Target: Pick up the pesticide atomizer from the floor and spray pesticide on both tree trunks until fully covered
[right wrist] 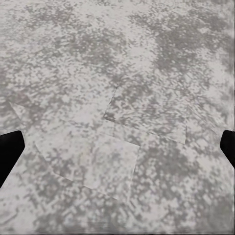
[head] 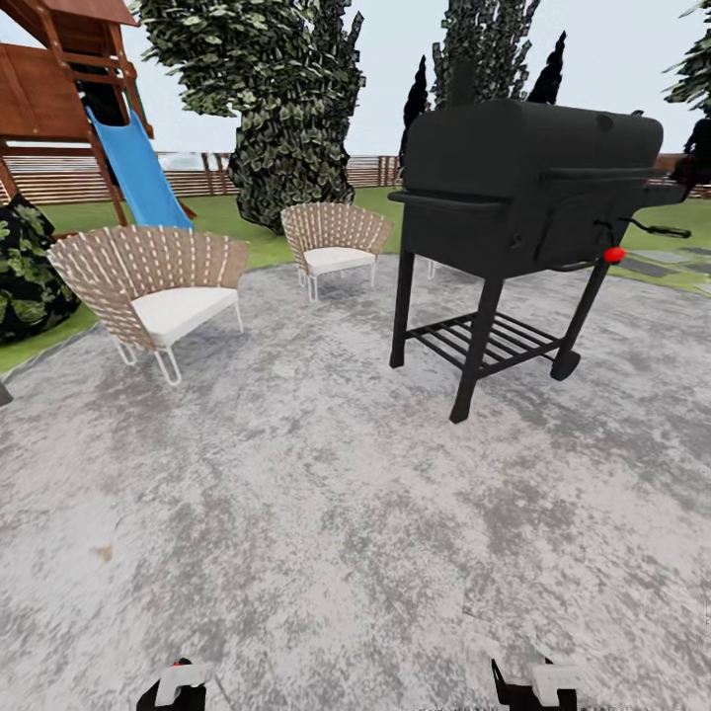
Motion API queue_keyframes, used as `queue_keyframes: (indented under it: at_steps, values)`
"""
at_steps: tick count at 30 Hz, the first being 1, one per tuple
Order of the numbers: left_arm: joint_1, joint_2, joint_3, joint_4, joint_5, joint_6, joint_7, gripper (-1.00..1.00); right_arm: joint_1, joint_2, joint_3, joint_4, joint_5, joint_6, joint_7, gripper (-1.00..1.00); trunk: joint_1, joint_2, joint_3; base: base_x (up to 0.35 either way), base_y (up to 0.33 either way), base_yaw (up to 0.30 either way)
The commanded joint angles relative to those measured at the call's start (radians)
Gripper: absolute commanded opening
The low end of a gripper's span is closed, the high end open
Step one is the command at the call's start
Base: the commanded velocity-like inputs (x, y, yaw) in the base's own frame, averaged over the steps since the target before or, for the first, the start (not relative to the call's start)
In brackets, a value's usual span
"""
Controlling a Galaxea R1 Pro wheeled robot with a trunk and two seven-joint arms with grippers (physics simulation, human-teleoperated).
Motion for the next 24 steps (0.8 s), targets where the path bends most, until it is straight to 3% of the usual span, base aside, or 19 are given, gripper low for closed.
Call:
queue_keyframes:
  at_steps: [1,10,11,12,18,24]
  values:
    - [0.0,0.0,0.0,0.0,0.001,0.0,0.0,-1.0,0.0,0.0,0.0,0.0,0.0,0.0,0.0,1.0,0.0,0.0,0.0,0.0,0.0,-0.293]
    - [0.0,-0.001,0.001,-0.002,0.006,-0.001,0.001,-1.0,0.0,0.0,0.0,0.0,0.0,0.0,0.0,1.0,0.0,0.0,0.0,0.0,0.0,-0.293]
    - [0.0,-0.001,0.004,-0.002,0.006,-0.001,0.002,-1.0,0.0,0.0,0.0,0.0,0.0,0.0,0.0,1.0,0.0,0.0,0.0,0.0,0.0,-0.293]
    - [0.0,-0.001,0.028,-0.005,0.01,-0.002,0.002,-1.0,0.0,0.0,0.0,0.0,0.0,0.0,0.0,1.0,0.0,0.0,0.0,0.0,0.0,-0.293]
    - [0.0,0.001,0.033,-0.006,0.011,-0.002,0.0,-1.0,0.0,0.0,0.0,0.0,0.0,0.0,0.0,1.0,0.0,0.0,0.0,0.001,0.0,-0.293]
    - [0.0,0.0,0.033,-0.008,0.009,-0.002,0.0,-1.0,0.0,0.0,0.0,0.0,0.0,0.0,0.0,1.0,0.0,0.0,0.0,0.217,0.0,-0.293]
